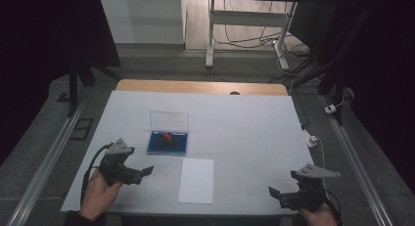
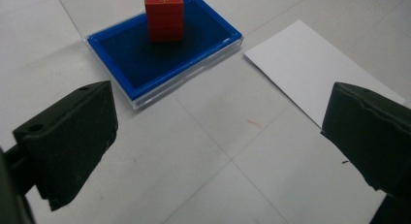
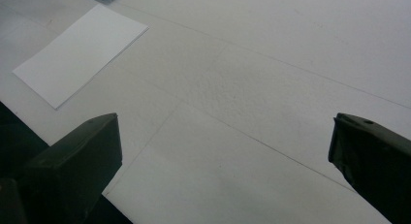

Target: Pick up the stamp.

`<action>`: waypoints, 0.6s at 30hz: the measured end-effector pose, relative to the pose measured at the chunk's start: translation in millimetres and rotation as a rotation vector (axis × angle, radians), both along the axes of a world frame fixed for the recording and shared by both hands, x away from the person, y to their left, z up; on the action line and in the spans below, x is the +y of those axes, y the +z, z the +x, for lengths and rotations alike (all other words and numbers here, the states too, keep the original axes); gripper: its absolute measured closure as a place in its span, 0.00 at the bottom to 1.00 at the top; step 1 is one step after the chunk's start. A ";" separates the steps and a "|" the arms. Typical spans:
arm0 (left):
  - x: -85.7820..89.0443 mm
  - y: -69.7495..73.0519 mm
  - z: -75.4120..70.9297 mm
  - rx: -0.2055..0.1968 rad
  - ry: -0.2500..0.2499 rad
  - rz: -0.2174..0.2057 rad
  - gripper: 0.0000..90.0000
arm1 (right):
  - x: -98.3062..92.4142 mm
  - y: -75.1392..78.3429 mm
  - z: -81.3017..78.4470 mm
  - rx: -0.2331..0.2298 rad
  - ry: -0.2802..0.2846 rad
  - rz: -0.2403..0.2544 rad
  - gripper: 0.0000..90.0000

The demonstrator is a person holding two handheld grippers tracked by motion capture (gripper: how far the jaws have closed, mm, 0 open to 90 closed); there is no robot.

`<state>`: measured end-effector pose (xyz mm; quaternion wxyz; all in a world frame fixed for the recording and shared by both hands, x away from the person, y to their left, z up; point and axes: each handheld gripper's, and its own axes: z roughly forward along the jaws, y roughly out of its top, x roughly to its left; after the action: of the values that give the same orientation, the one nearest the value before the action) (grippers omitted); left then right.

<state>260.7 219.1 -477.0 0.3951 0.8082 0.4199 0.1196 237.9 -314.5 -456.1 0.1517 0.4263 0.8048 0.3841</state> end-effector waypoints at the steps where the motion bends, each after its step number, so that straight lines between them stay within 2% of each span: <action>1: -0.9 0.0 2.2 0.000 -0.002 0.001 0.00 | 0.0 0.0 0.0 0.000 0.000 0.000 0.00; 10: -7.4 -0.3 20.2 0.009 0.002 -0.002 0.00 | 0.5 -0.6 0.4 0.000 -0.001 -0.011 0.00; 18: -14.9 -0.2 38.0 0.006 0.006 0.043 0.00 | 0.7 -0.9 0.7 0.002 0.001 -0.011 0.00</action>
<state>298.7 204.3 -477.3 0.3762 0.8155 0.4210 0.1274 238.5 -313.8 -457.0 0.1531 0.4255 0.8073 0.3792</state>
